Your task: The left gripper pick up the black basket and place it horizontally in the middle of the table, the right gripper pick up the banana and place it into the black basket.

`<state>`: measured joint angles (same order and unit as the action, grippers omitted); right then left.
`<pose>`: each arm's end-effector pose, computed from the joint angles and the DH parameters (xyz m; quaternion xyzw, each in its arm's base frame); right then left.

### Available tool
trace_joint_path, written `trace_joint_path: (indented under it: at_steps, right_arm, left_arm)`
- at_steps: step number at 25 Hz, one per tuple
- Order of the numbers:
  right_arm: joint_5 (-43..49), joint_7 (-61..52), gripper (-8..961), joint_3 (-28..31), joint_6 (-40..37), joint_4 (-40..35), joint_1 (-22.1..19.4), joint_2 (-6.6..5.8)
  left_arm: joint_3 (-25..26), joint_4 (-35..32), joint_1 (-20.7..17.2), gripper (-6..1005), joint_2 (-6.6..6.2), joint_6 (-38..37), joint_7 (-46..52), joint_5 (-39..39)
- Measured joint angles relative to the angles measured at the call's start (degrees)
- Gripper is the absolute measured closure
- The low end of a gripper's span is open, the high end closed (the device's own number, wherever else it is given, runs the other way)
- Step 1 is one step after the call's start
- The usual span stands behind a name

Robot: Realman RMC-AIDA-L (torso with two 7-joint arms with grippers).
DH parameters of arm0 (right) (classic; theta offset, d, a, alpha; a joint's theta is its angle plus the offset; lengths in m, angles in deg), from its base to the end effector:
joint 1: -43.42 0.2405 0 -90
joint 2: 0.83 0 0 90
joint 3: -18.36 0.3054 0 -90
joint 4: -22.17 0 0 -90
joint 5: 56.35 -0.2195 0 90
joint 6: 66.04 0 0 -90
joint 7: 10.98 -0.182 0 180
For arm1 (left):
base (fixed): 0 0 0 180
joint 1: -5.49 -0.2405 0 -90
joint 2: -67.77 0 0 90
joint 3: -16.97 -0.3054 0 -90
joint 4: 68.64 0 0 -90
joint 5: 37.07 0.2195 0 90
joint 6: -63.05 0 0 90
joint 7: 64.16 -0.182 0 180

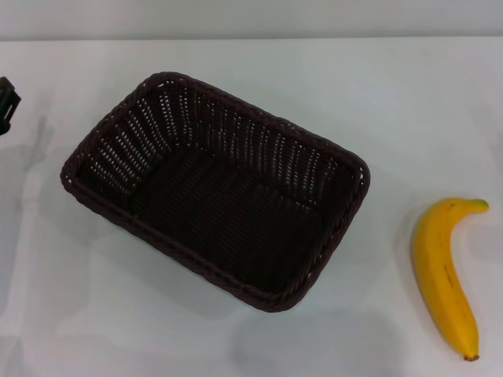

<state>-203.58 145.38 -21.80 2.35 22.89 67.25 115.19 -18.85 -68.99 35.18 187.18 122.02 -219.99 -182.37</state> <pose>0.4424 0.3697 0.0222 -0.5944 0.3295 0.3157 0.6621 -0.4171 0.4083 -0.0163 -0.5962 -0.3801 -0.3130 0.6341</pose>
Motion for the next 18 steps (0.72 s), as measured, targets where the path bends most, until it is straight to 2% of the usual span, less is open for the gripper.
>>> trace_joint_path:
  at_steps: [11,15,18]
  right_arm:
    - [-0.1,0.0,117,0.1,0.2,0.0,-0.4,0.0]
    - [-0.1,-0.3,117,0.1,0.7,0.1,-0.5,-0.05]
    - [-0.1,-1.3,117,0.1,2.8,0.1,-0.7,-0.06]
  left_arm:
    - [0.2,0.1,-0.4,107,0.17,0.5,0.7,-0.5]
    - [0.3,-0.1,-0.5,107,0.1,1.0,4.4,-1.8]
    - [-0.1,-2.5,-0.9,108,-0.33,-1.0,11.9,-1.4]
